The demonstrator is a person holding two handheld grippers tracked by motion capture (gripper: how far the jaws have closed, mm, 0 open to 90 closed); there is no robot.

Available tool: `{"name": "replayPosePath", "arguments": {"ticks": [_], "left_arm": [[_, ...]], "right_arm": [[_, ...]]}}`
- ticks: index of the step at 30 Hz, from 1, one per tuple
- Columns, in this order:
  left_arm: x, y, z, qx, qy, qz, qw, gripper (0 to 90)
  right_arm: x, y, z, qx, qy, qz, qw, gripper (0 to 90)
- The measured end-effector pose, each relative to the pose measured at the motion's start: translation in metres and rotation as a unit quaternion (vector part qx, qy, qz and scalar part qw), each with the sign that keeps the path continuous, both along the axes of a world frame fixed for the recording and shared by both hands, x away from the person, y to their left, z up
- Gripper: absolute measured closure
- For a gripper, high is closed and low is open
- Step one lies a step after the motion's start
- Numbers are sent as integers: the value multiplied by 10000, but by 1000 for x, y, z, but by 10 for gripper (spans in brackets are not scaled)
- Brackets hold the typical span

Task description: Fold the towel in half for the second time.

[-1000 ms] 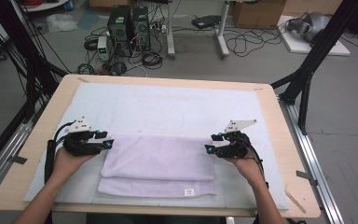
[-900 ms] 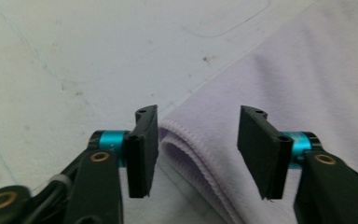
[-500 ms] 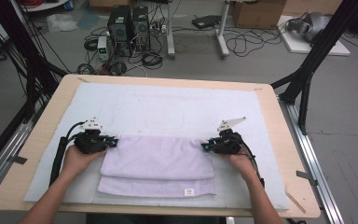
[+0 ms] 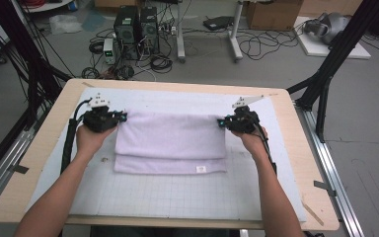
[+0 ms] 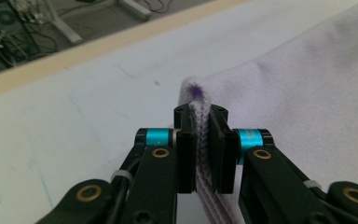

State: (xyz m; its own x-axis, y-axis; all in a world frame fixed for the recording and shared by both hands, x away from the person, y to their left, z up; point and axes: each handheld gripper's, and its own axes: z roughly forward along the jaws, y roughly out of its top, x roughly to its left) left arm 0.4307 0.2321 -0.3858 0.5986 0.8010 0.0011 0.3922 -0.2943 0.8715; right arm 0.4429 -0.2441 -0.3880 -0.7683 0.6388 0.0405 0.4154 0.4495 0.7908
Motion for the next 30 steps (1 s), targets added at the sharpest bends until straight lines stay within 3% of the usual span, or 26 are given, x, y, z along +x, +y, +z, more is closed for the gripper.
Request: {"name": "replayPosePath", "arguments": {"ticks": [1, 2, 3, 6, 10, 19, 25, 27, 30], "left_arm": [[8, -1, 1, 54, 17, 154, 9999, 762], [13, -1, 1, 133, 91, 264, 9995, 653], [16, 0, 1, 130, 172, 263, 9994, 582], [12, 3, -2, 125, 318, -17, 9994, 556], [-7, 7, -8, -27, 342, -367, 9987, 556], [-51, 6, -33, 41, 456, -1080, 9931, 593], [-60, 5, -48, 213, 599, -1297, 9895, 577], [-59, 5, -52, 284, 651, -1268, 9894, 574], [-58, 3, -56, 392, 655, -1210, 9897, 590]], "right_arm": [[6, -1, 0, 77, -100, -122, 9998, 697], [12, -2, -1, 121, -41, -315, 9994, 618], [16, -5, -4, 139, 43, -417, 9990, 599], [14, -9, -13, 237, 324, -364, 9985, 545], [-6, -9, -24, 83, 287, -91, 9995, 541], [-48, -3, -33, -10, 160, 381, 9991, 557], [-58, 7, -39, -196, 263, 669, 9972, 524], [-60, 12, -40, -371, 172, 746, 9964, 516], [-59, 15, -46, -543, 288, 763, 9952, 517]]}}
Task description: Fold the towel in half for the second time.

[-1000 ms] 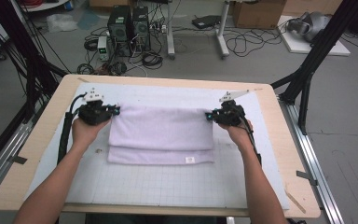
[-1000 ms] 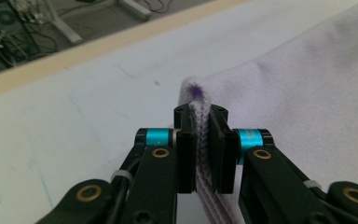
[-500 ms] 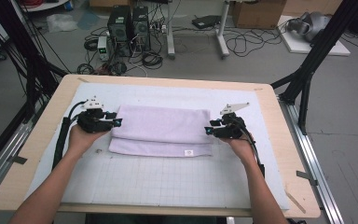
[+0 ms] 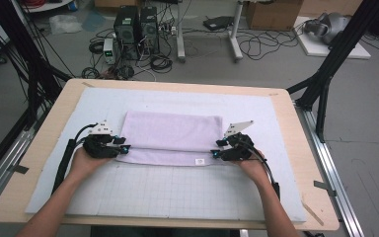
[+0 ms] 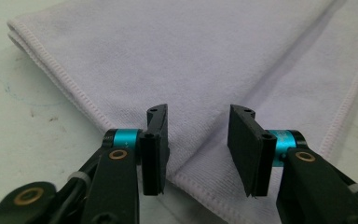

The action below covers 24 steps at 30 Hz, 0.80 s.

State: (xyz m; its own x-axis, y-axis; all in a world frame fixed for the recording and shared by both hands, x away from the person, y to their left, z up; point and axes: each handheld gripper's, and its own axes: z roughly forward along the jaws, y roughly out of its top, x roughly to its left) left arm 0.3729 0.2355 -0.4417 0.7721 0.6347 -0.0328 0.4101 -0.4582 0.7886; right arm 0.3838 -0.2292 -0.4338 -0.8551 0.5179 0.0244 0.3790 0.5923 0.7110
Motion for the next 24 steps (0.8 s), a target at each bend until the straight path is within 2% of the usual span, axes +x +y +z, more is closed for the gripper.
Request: {"name": "replayPosePath", "arguments": {"ticks": [2, 4, 5, 7, 10, 12, 16, 17, 18, 19, 20, 21, 22, 23, 24], "left_arm": [[0, -3, -2, 122, -94, 38, 9999, 646], [1, -3, -1, 204, -168, 104, 9996, 760], [1, -2, 0, 141, -159, 135, 9997, 829], [0, 0, 5, 75, -210, 208, 9995, 864], [-6, 3, 14, -40, -359, 240, 9991, 868], [-10, 5, 22, -98, -436, 203, 9988, 869], [-28, 8, 37, -199, -604, 75, 9980, 871], [-35, 9, 38, -210, -602, 15, 9980, 871], [-35, 9, 38, -210, -602, 15, 9980, 871], [-50, 10, 35, -210, -546, -177, 9981, 869], [-57, 10, 32, -158, -478, -252, 9984, 861], [-62, 11, 27, -127, -394, -276, 9988, 825], [-65, 11, 24, -49, -351, -252, 9991, 738], [-66, 12, 20, -18, -315, -214, 9993, 653], [-65, 12, 17, 5, -279, -156, 9995, 628]], "right_arm": [[1, 1, -4, -62, 8, -19, 10000, 579], [1, 2, -3, -98, -88, -44, 9999, 734], [3, 2, -2, -55, -44, -33, 10000, 803], [4, 2, 0, -22, 9, -50, 10000, 849], [1, -1, 8, 86, -78, -45, 9999, 859], [-3, -4, 15, 259, -135, -57, 9996, 859], [-19, -10, 32, 451, -217, 80, 9987, 861], [-24, -11, 34, 433, -200, 113, 9988, 861], [-29, -11, 35, 412, -182, 165, 9988, 860], [-35, -12, 35, 400, -221, 213, 9987, 859], [-40, -14, 32, 437, -148, 252, 9986, 851], [-43, -16, 29, 499, 36, 308, 9983, 800], [-46, -17, 24, 535, 133, 287, 9981, 715], [-48, -18, 21, 566, 160, 270, 9979, 695], [-49, -20, 19, 679, 160, 266, 9972, 671]]}}
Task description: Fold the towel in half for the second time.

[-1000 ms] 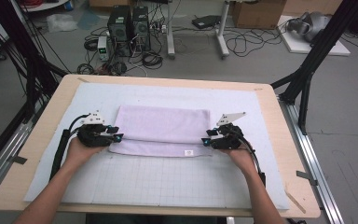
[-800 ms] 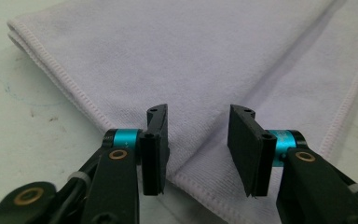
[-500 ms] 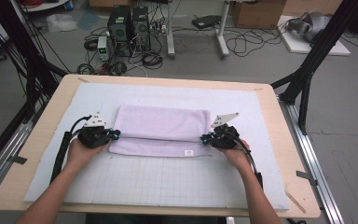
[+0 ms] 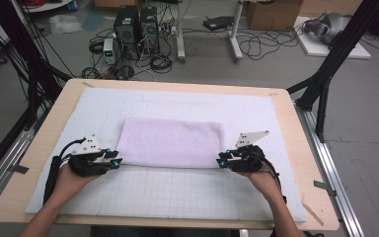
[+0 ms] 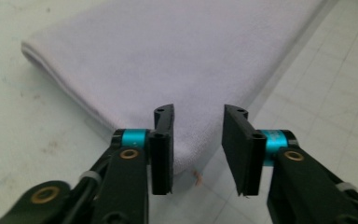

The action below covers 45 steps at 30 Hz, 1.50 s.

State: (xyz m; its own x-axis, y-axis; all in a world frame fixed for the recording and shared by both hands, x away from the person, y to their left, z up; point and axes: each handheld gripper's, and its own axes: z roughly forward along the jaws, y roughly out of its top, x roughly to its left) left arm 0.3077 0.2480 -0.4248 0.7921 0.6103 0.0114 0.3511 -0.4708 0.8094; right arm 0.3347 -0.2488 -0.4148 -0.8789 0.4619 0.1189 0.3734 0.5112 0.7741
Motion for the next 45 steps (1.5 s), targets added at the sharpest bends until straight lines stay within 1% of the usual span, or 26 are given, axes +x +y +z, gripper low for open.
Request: {"name": "replayPosePath", "arguments": {"ticks": [1, 2, 3, 5, 6, 8, 9, 11, 12, 19, 20, 22, 23, 25, 27, 29, 30, 31, 32, 33, 34, 39, 45], "left_arm": [[0, 0, 0, 0, 0, 0, 10000, 613], [2, 0, -2, -53, 63, 89, 9999, 604], [7, -1, -4, -49, 62, 126, 9999, 604], [11, -4, -4, -107, 53, 188, 9998, 601], [13, -4, -5, -124, 45, 216, 9997, 593], [16, -6, -6, -225, 9, 279, 9994, 588], [17, -6, -6, -210, -32, 310, 9993, 580], [17, -7, -7, -234, -29, 361, 9991, 561], [17, -6, -7, -262, -27, 370, 9990, 558], [14, -2, -6, -369, -52, 454, 9983, 496], [13, -2, -5, -435, -60, 491, 9978, 491], [12, 0, -5, -401, -71, 479, 9980, 475], [11, 2, -4, -451, -85, 514, 9976, 464], [9, 3, -3, -469, -93, 565, 9973, 440], [7, 5, -2, -483, -111, 611, 9969, 414], [4, 6, -1, -451, -133, 644, 9968, 388], [4, 6, -1, -454, -145, 667, 9966, 374], [3, 7, -1, -449, -142, 675, 9966, 361], [2, 7, -1, -463, -132, 684, 9965, 353], [1, 8, 0, -460, -135, 682, 9965, 347], [0, 8, 0, -460, -133, 691, 9965, 339], [-7, 10, 1, -428, -131, 657, 9968, 318], [-14, 14, 2, -464, -136, 689, 9965, 311]], "right_arm": [[0, 0, -2, 80, -14, -60, 9999, 649], [2, 1, -3, 113, 15, -85, 9999, 633], [3, 4, -4, 87, -31, -97, 9999, 620], [5, 8, -5, 49, -117, -130, 9998, 596], [7, 9, -6, 53, -130, -184, 9997, 578], [10, 9, -9, 32, -157, -283, 9995, 568], [12, 8, -10, 51, -161, -336, 9993, 549], [13, 8, -12, 44, -143, -453, 9989, 517], [15, 7, -13, 19, -178, -475, 9987, 497], [14, 5, -13, 117, -184, -713, 9972, 386], [13, 6, -12, 99, -192, -721, 9972, 373], [11, 7, -11, 65, -244, -770, 9967, 329], [10, 7, -11, 54, -245, -792, 9965, 307], [8, 8, -11, 51, -208, -816, 9964, 274], [6, 9, -10, -33, -214, -868, 9960, 239], [4, 10, -9, -103, -223, -900, 9956, 211], [2, 9, -9, -96, -247, -900, 9956, 207], [-1, 8, -10, -15, -383, -925, 9950, 207], [-4, 7, -10, 32, -438, -911, 9949, 206], [-6, 6, -9, 9, -397, -913, 9950, 195], [-9, 5, -9, 2, -435, -929, 9947, 187], [-18, -2, -7, 131, -547, -1004, 9934, 170], [-28, -7, -9, 167, -562, -1047, 9928, 156]]}}
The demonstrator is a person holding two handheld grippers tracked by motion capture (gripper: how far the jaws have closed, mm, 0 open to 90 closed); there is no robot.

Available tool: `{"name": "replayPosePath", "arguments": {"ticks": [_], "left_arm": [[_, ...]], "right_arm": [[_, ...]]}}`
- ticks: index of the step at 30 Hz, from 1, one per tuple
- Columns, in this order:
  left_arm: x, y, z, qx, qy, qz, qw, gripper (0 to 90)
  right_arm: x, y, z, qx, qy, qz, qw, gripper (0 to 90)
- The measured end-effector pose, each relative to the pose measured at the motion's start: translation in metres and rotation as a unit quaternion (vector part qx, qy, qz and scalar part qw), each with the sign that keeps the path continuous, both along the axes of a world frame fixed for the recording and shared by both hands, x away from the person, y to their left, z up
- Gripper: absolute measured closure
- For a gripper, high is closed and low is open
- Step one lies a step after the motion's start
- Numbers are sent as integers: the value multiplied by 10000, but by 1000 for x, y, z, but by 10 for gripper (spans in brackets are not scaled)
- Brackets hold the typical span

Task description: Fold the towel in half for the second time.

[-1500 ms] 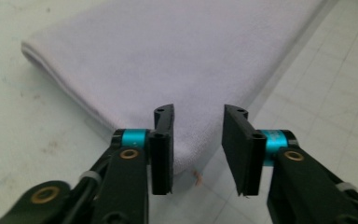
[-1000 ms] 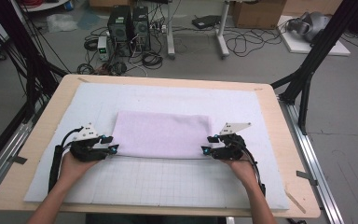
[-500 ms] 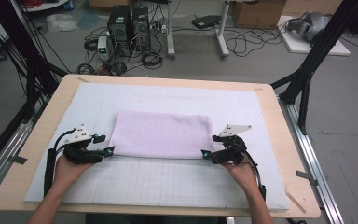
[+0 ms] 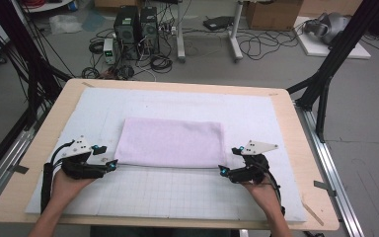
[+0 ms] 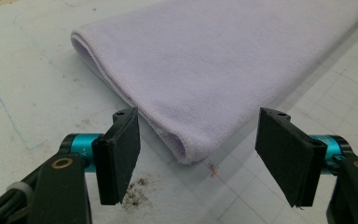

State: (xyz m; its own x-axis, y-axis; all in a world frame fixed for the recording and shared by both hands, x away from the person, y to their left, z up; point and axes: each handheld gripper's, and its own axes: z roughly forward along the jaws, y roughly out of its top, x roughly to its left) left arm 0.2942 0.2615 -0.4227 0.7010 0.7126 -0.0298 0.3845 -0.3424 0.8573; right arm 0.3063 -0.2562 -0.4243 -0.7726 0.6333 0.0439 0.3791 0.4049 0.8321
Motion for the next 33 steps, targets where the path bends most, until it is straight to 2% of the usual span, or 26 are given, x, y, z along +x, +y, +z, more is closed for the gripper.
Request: {"name": "replayPosePath", "arguments": {"ticks": [15, 20, 26, 33], "left_arm": [[-19, 2, 0, -22, -25, 12, 10000, 304], [-26, 4, 1, -71, -28, 48, 10000, 304], [-32, 6, 0, -29, -52, 58, 10000, 305], [-34, 8, -1, -19, -52, 97, 9999, 305]], "right_arm": [[-22, -13, -4, 106, 4, -24, 9999, 152], [-31, -21, -3, 185, 10, -139, 9997, 148], [-38, -26, -5, 151, 56, -211, 9996, 146], [-41, -27, -6, 145, 7, -203, 9997, 145]]}}
